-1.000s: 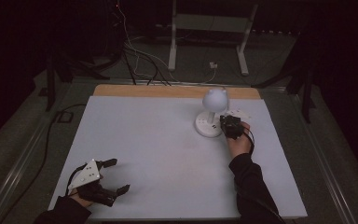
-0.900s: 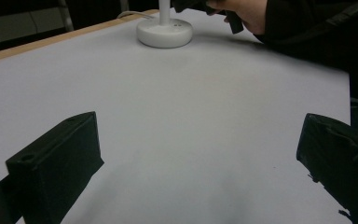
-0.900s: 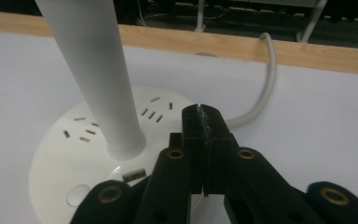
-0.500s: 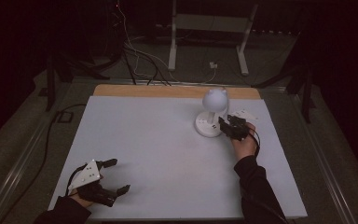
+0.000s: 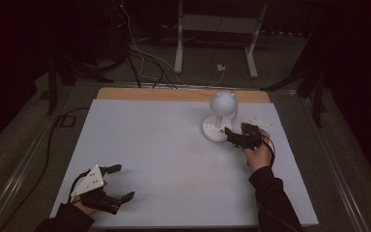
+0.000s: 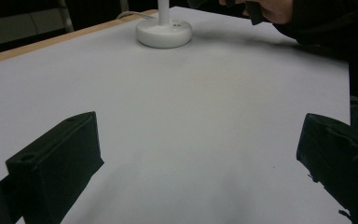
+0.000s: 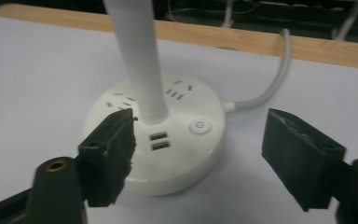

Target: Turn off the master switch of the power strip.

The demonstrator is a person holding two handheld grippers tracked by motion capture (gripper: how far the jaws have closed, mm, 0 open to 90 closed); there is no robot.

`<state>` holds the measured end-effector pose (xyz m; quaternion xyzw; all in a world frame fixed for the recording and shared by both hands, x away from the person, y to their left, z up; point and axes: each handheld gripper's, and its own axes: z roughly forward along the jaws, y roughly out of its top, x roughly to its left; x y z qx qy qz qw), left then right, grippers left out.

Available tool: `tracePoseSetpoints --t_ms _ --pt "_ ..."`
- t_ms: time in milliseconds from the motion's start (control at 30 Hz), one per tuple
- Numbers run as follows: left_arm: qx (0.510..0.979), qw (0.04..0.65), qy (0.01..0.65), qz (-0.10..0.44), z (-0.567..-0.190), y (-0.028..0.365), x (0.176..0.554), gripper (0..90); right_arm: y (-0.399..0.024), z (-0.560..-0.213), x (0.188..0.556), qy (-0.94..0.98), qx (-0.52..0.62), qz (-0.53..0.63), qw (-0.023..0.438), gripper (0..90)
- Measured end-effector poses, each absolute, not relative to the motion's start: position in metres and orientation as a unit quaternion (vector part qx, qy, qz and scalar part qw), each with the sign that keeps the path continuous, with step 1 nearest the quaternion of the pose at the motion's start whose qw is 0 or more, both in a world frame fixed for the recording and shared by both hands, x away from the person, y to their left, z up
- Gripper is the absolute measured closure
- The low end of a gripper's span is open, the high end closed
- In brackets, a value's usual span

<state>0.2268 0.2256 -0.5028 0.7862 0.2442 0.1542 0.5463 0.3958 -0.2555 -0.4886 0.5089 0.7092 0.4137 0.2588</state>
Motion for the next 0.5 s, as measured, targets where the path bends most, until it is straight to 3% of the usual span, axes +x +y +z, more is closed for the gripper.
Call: tracePoseSetpoints --t_ms 233,500 --pt "0.786 0.547 0.243 0.154 -0.503 0.226 0.227 0.3 -0.255 -0.476 0.378 0.73 0.485 0.44 0.197 0.0" --pt "0.786 0.547 0.243 0.153 -0.503 0.226 0.227 0.3 -0.253 -0.468 0.361 0.758 0.446 0.443 0.173 0.0"
